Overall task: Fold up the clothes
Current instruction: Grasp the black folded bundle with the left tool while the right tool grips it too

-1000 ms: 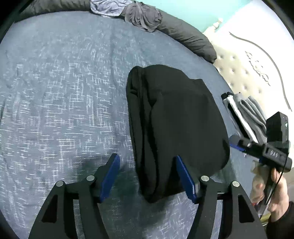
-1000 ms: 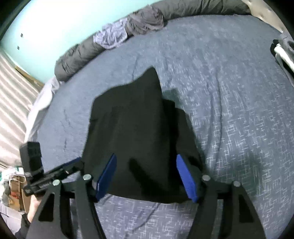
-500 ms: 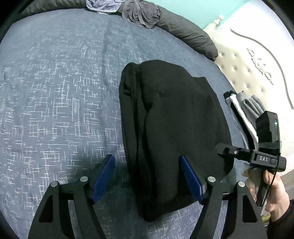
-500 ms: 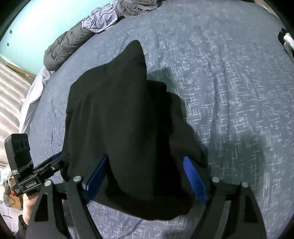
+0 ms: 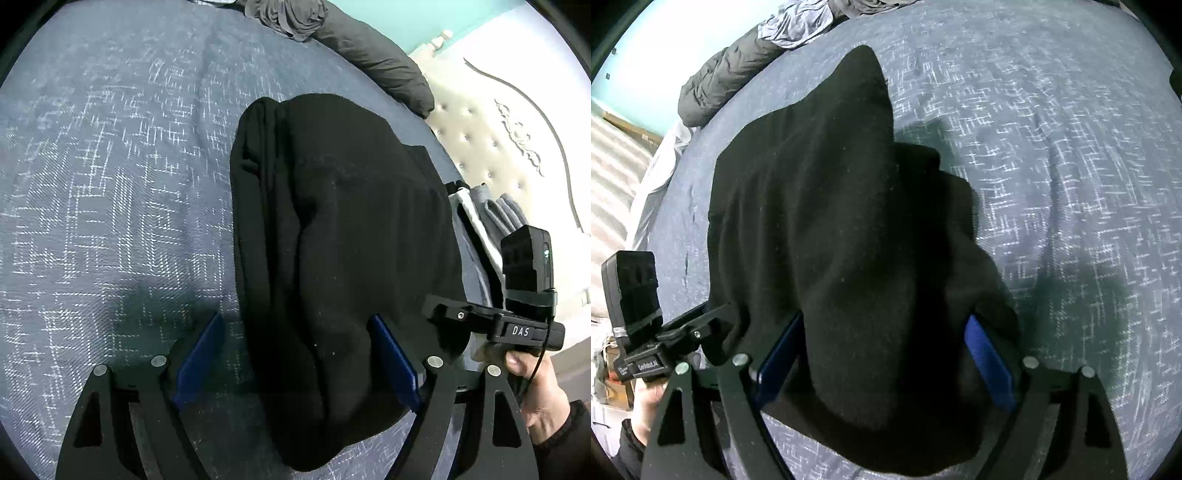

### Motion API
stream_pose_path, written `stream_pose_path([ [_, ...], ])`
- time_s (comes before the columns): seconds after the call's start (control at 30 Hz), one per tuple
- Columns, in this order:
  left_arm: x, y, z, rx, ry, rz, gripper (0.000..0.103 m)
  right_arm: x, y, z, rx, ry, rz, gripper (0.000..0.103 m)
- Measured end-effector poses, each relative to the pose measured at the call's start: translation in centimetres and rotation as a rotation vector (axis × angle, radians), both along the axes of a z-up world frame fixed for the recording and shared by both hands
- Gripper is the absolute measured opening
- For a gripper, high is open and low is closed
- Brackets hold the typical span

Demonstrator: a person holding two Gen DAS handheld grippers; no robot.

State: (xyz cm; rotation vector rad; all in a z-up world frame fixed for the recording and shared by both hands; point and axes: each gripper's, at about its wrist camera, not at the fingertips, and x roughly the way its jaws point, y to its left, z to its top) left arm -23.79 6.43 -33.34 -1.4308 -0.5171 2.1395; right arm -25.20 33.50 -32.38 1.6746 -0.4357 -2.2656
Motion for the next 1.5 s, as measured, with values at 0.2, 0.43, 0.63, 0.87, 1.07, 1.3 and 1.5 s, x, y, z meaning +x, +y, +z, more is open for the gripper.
stream_pose_path([
  [0.2, -0.3, 1.0, -0.2, 0.013, 0.002, -0.03, 0.085, 0.0, -1.1, 0.4, 0.046, 0.021, 0.06, 0.075],
  [0.43, -0.7, 1.1, -0.5, 0.032, 0.011, -0.026, 0.08, -0.4, -0.2, -0.1, 0.005, 0.015, 0.059, 0.074],
  [0.63, -0.6, 1.3, -0.1, 0.022, 0.017, -0.035, 0.065, -0.1, 0.0, 0.2, 0.005, 0.022, 0.066, 0.061],
  [0.87, -1.0, 1.5, -0.3, 0.032, 0.014, -0.035, 0.072, -0.4, 1.1, -1.1, -0.057, 0.007, 0.019, 0.084],
  [1.07, -1.3, 2.3, -0.1, 0.026, 0.031, -0.047, 0.068, -0.8, 2.2, -0.7, -0.05, 0.031, 0.036, 0.066],
  [1.3, -1.4, 2.9, 0.0, 0.026, 0.037, -0.047, 0.065, 1.3, 2.3, -0.7, -0.05, 0.058, 0.036, 0.058],
  [1.5, -1.3, 3.0, 0.6, 0.024, 0.062, -0.062, 0.053, 0.6, 1.9, -0.6, -0.052, 0.086, 0.049, 0.051],
])
